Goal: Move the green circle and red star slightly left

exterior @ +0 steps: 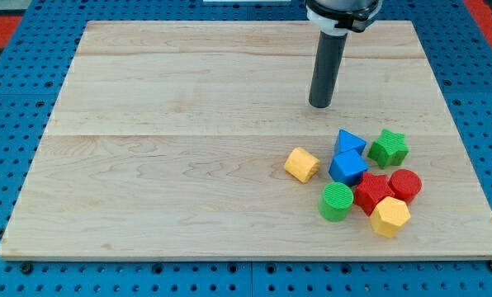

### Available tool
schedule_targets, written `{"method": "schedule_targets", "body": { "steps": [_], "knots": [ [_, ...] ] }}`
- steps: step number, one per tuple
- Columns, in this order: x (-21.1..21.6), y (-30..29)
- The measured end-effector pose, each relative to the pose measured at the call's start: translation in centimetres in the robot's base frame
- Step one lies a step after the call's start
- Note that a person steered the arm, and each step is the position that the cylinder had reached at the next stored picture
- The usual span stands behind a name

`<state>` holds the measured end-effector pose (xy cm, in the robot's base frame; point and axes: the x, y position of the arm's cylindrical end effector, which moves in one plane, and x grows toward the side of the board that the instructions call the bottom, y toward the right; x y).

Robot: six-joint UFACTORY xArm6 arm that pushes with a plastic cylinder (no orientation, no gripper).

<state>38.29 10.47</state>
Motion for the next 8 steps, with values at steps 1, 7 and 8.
{"method": "schedule_targets", "body": {
  "steps": [1,7,8],
  "knots": [
    [0.0,0.4],
    [16.7,10.1],
    [17.0,9.0]
  ]
}}
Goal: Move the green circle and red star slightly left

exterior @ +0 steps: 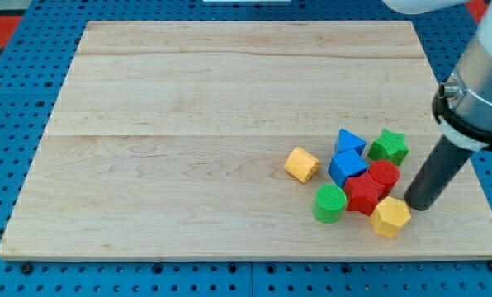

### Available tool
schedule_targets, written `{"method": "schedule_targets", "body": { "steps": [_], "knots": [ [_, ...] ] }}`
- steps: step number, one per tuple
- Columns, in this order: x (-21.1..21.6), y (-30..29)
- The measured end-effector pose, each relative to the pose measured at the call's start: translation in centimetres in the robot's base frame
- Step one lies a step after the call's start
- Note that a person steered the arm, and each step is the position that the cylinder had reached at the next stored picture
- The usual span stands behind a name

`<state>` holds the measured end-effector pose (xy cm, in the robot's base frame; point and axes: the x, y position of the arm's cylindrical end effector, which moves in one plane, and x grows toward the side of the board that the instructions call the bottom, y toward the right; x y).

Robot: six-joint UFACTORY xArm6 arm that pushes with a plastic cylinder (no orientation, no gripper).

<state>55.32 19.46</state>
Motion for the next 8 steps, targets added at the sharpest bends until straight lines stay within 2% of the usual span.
{"method": "schedule_targets", "body": {
  "steps": [1,3,4,6,7,8],
  "knots": [
    [-0.5,-5.8],
    [-1.2,-10.1],
    [-1.8,-14.6],
    [0.3,-13.5],
    [-1.0,-16.8],
    [-4.8,-18.8]
  ]
}}
